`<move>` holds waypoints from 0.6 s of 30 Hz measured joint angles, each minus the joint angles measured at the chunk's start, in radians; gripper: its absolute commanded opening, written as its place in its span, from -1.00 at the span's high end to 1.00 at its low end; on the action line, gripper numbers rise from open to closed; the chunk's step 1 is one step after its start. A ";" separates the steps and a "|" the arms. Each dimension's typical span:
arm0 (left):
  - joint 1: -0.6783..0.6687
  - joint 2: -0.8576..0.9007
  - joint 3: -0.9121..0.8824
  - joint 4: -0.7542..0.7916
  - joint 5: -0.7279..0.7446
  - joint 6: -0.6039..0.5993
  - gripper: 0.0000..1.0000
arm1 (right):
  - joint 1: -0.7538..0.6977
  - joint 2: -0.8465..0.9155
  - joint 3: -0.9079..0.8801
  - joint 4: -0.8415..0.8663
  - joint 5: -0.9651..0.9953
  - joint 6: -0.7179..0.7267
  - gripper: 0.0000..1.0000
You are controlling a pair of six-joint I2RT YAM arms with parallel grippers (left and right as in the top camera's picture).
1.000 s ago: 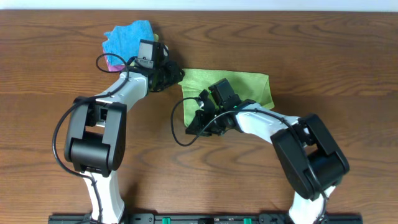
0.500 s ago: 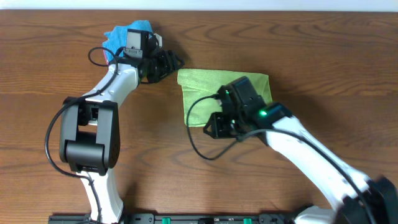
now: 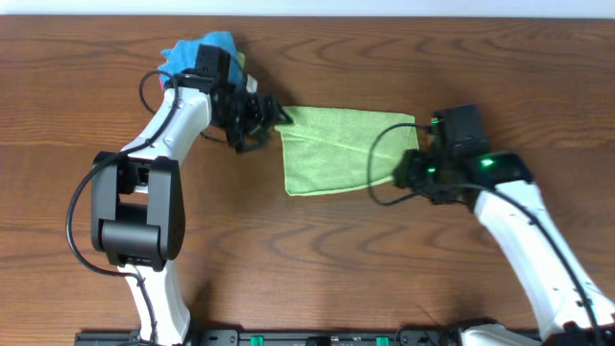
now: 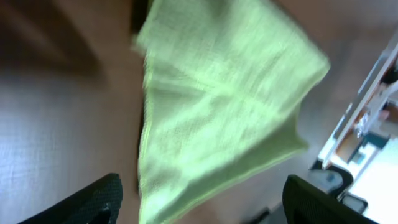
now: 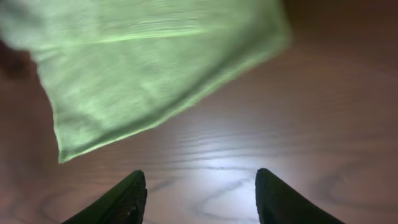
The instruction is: Fold the cloth
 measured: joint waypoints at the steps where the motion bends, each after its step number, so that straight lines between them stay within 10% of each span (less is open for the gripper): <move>1: 0.005 0.000 0.001 -0.050 0.013 0.023 -0.67 | -0.043 0.000 0.000 -0.014 -0.020 0.000 -0.13; 18: 0.016 0.000 -0.220 -0.051 0.085 0.099 -0.53 | -0.222 0.000 0.000 -0.088 -0.147 -0.054 -0.02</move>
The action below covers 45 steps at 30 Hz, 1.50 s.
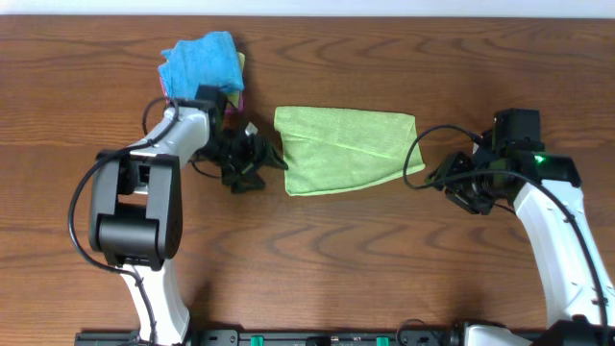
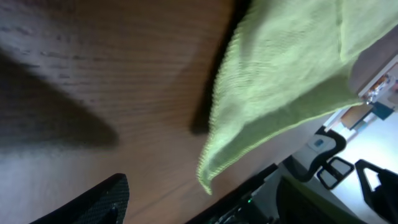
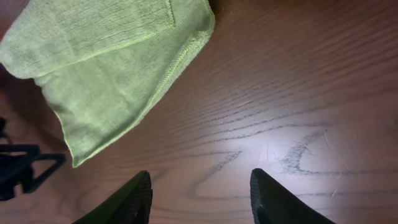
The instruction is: Fold the cloth
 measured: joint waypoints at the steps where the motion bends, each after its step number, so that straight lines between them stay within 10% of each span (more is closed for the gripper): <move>1: -0.003 0.000 -0.014 0.020 0.009 -0.004 -0.53 | 0.000 0.000 0.000 0.000 -0.001 0.000 -0.02; 13: -0.125 0.000 -0.080 0.286 0.074 -0.185 -0.42 | 0.000 0.000 0.000 0.002 -0.009 -0.008 0.00; 21: -0.175 0.000 -0.093 0.309 -0.018 -0.245 0.88 | 0.000 0.000 0.000 -0.001 -0.017 -0.031 -0.10; 45: -0.143 0.000 -0.095 0.273 -0.033 -0.206 0.88 | 0.000 0.251 -0.205 0.513 -0.074 -0.009 -0.19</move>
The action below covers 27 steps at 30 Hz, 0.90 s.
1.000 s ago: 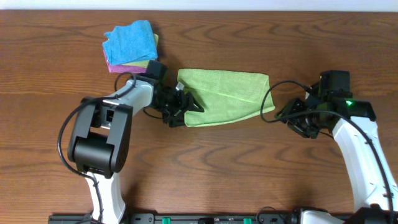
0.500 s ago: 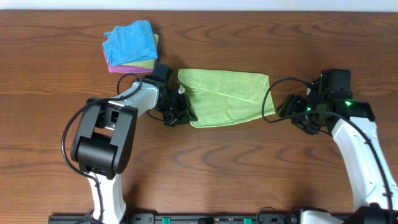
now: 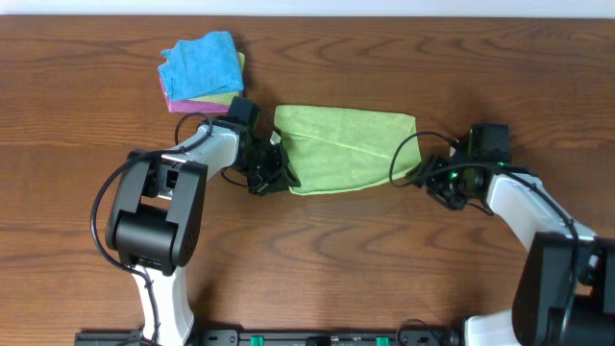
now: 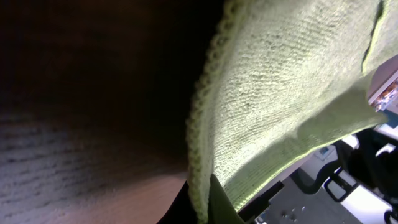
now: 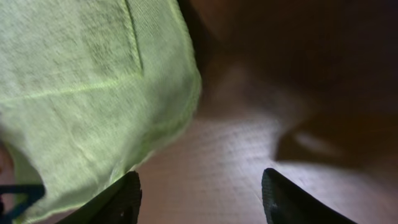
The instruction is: Fold the cloth
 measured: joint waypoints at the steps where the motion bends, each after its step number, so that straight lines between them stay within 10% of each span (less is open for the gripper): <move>1: 0.000 0.000 0.000 -0.005 0.001 0.004 0.88 | 0.000 0.007 0.000 0.012 -0.006 0.006 -0.15; 27: 0.000 0.000 0.000 -0.024 0.008 0.033 0.89 | 0.000 0.017 -0.001 0.142 -0.106 0.043 -0.25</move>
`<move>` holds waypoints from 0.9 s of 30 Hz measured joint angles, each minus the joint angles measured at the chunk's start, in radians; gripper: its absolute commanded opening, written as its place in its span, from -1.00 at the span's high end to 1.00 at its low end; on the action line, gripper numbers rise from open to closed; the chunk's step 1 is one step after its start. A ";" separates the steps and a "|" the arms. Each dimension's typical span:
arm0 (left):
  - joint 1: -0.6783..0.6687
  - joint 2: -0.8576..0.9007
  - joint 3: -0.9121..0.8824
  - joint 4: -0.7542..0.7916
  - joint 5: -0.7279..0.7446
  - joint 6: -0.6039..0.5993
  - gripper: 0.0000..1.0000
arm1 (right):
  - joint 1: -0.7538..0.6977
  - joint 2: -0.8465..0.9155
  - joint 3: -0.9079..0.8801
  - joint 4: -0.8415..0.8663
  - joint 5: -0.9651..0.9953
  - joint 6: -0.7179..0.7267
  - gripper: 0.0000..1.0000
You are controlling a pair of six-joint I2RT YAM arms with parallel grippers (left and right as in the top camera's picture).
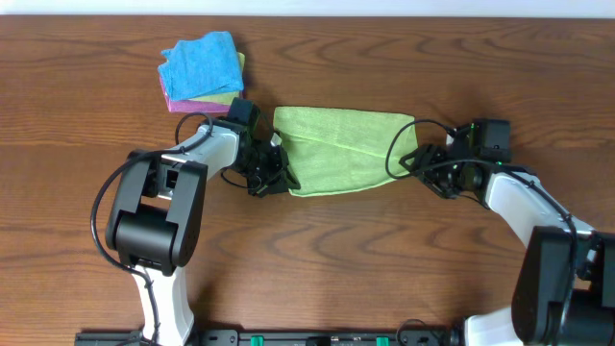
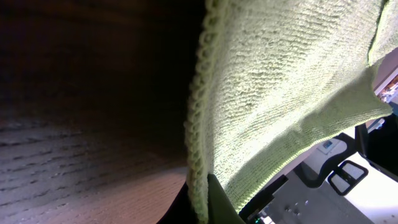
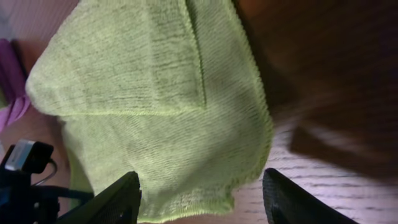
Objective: Fold the cloth
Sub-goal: 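Hold the folded cloth's ends with both grippers, adjusting the grip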
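Observation:
The green cloth (image 1: 346, 152) lies flat on the wood table as a wide rectangle, with a folded layer showing across its top. My left gripper (image 1: 273, 174) is at the cloth's near left corner, shut on the hemmed edge (image 2: 198, 155), which runs down between its fingertips (image 2: 200, 202). My right gripper (image 1: 416, 160) is at the cloth's right end, open. In the right wrist view its two fingers (image 3: 115, 199) stand wide apart on either side of the cloth's near right corner (image 3: 249, 168).
A stack of folded cloths (image 1: 200, 65), blue over pink and yellow, sits at the back left beyond my left arm. A purple edge of it (image 3: 9, 81) shows in the right wrist view. Cables loop off both wrists over the table.
My right gripper has moved left from beside the cloth to its right end, and the near right corner now lies between its open fingers. My left gripper stays shut on the cloth's edge.
Both grippers were open, the left at the cloth's far left corner and the right at its right edge. Then both stood off the cloth. Then the left was shut on the near left edge, and now the right straddles the near right corner.

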 measured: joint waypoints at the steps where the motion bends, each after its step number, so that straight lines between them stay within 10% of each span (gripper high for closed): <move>1: 0.000 0.000 0.000 0.001 0.000 0.000 0.89 | 0.000 0.000 0.000 0.003 0.005 0.000 -0.25; 27: 0.000 0.000 0.000 0.008 0.000 0.000 0.89 | 0.011 0.055 0.000 0.067 0.056 0.037 -0.03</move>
